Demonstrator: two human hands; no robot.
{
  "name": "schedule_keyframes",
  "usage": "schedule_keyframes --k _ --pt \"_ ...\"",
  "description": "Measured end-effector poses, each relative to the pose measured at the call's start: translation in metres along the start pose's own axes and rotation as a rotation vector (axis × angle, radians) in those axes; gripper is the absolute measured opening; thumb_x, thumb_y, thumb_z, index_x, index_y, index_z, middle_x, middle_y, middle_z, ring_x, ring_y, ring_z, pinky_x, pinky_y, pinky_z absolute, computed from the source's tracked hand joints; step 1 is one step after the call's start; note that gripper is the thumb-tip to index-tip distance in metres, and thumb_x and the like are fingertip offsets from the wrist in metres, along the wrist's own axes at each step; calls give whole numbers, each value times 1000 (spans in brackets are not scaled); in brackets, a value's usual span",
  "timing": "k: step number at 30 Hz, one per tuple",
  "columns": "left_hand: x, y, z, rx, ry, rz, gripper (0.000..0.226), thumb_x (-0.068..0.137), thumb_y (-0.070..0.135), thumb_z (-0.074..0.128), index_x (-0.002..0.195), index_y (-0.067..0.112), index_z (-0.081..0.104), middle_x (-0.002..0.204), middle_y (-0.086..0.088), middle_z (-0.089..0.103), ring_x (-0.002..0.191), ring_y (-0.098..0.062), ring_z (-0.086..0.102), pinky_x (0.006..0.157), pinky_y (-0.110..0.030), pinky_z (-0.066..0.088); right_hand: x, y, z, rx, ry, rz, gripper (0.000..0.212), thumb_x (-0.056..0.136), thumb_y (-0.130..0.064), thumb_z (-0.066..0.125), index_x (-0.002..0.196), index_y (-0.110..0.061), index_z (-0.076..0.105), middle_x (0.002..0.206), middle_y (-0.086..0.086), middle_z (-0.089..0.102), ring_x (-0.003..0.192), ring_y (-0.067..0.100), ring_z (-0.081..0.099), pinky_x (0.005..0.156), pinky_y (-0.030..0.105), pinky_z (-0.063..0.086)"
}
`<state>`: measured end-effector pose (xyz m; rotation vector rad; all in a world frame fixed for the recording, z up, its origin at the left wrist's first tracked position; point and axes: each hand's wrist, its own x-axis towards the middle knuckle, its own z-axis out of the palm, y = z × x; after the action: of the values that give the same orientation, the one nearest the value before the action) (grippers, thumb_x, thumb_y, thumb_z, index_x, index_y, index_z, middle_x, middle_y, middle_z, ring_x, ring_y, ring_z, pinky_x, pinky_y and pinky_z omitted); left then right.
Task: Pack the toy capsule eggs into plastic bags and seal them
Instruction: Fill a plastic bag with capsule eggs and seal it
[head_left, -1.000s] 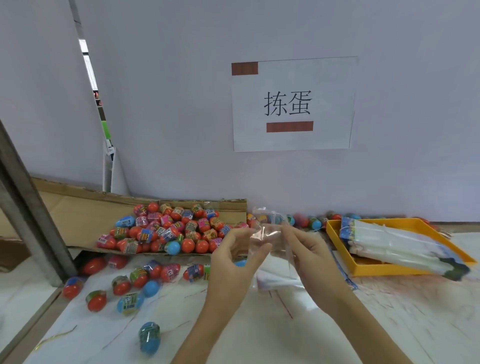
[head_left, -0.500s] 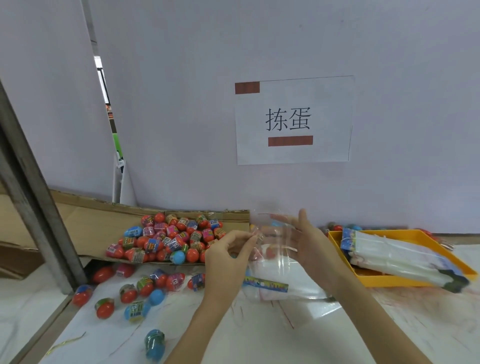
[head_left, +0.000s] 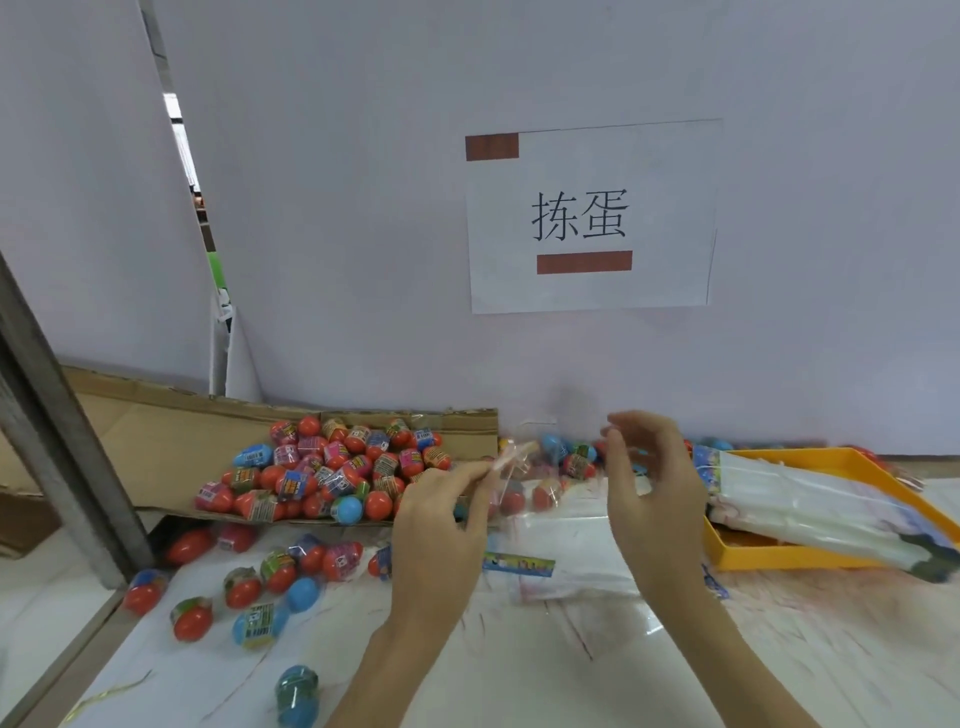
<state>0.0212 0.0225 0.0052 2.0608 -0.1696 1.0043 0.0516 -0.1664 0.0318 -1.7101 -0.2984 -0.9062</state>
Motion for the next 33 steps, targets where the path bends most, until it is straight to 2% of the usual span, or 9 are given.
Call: schedule_keyframes --k 2,5,12,18,22,24,26,29,33 --pt "-2 2 1 89 52 116 32 102 39 61 112 15 79 92 8 72 86 -13 60 77 -36 55 -4 -5 2 -38 -114 -300 16 99 -9 66 114 -16 65 107 -9 67 99 10 66 85 21 53" --pt "-6 4 3 201 133 307 31 100 34 61 107 12 80 93 4 76 91 -11 55 85 -30 46 -13 -6 9 -137 -318 -435 24 100 -24 66 124 -22 64 124 -13 64 115 9 62 97 25 50" --pt "-10 -3 0 286 135 371 21 94 26 72 105 10 80 95 1 78 88 -16 67 83 -32 54 -31 -10 21 -56 -279 -110 24 87 -34 76 107 -32 62 95 -16 67 93 1 62 80 4 44" --pt "-8 -6 -1 250 80 401 27 97 28 62 106 8 79 94 0 77 85 -17 72 77 -31 61 -32 -10 21 -106 -304 -169 7 89 -21 79 92 -22 74 89 -20 64 84 4 62 76 8 45" --pt "-9 -2 -1 96 -22 222 33 100 38 69 125 16 69 104 8 72 90 -7 68 75 -28 63 -30 -7 19 -160 -264 -216 13 88 -13 80 85 -20 69 89 -13 64 85 10 62 76 20 49" --pt "-9 2 -2 61 -115 157 48 99 55 64 134 23 61 113 14 68 96 -2 64 81 -20 57 -27 -6 17 -132 -227 -162 16 89 -13 77 86 -24 66 85 -17 65 82 9 63 74 20 50" --pt "-10 2 -3 65 -198 149 60 96 60 64 140 20 60 122 11 69 103 -7 66 88 -25 57 -24 -5 14 -89 -223 -93 19 91 -11 76 90 -27 67 82 -19 69 82 9 67 74 19 52" --pt "-8 0 -5 90 -190 125 47 97 42 71 137 18 63 102 7 73 84 -12 68 74 -34 62 -21 -2 12 -23 -275 -49 17 95 -13 73 100 -28 69 85 -16 72 83 12 70 73 21 54" --pt "-5 -2 -11 84 -152 79 45 93 41 71 133 21 66 84 9 69 70 -9 64 63 -29 60 -22 -3 13 73 -415 0 16 92 -29 75 107 -34 73 97 -19 74 94 9 70 79 13 52"
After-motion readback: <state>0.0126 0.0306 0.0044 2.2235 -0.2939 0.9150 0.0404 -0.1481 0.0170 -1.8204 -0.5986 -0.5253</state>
